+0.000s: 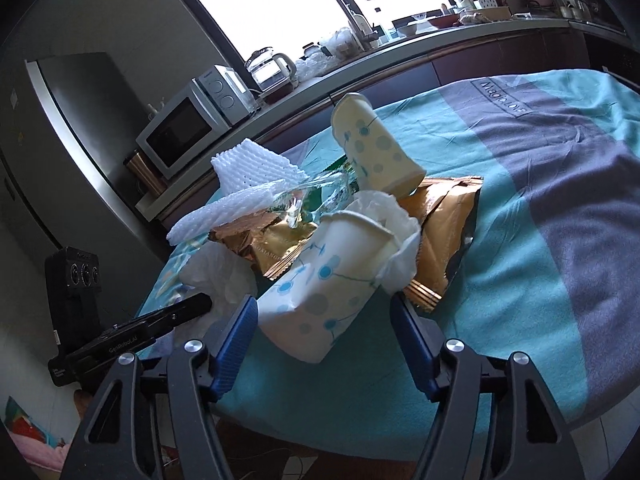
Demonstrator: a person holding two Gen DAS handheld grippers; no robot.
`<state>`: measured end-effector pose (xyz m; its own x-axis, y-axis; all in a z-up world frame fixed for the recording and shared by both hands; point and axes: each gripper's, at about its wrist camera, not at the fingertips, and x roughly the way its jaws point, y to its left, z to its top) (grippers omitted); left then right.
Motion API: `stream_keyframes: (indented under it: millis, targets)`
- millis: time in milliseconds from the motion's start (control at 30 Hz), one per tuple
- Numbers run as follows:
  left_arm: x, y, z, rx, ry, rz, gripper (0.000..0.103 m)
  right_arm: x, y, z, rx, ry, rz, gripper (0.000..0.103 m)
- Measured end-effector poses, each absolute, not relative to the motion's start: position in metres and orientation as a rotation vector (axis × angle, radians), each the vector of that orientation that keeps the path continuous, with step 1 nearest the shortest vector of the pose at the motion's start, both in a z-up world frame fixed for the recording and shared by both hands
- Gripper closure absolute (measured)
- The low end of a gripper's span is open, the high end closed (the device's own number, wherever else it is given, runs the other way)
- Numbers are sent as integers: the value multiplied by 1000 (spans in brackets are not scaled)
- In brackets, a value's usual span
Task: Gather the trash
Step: 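Grasp the blue-dotted paper cup with the right tool while the left tool grasps a white tissue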
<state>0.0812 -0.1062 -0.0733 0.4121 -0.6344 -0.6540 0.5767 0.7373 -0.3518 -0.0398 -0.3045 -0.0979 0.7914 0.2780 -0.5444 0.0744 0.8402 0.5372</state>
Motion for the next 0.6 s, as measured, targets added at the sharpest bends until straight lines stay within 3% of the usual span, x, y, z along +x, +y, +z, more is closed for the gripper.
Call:
stream_keyframes:
  millis: [167, 233, 300, 400, 500, 567, 600]
  targets:
    - [78, -100, -65, -50, 831, -744, 99, -32, -302, -101, 626, 657, 145, 41]
    - [79, -96, -65, -57, 835, -744, 76, -31, -303, -103, 647, 654, 164, 45]
    - [81, -97, -68, -49, 840, -731, 64, -30, -302, -102, 648, 655, 158, 46]
    - [83, -91, -74, -53, 860, -731, 59, -30, -300, -101, 635, 653, 162, 48]
    - [88, -95, -81, -56, 875, -746, 62, -31, -299, -99, 630, 645, 177, 50]
    - [92, -98, -86, -68, 906, -766, 82, -34, -298, -98, 625, 643, 189, 51]
    - [93, -99, -87, -71, 921, -774, 99, -35, -298, -96, 620, 641, 191, 51]
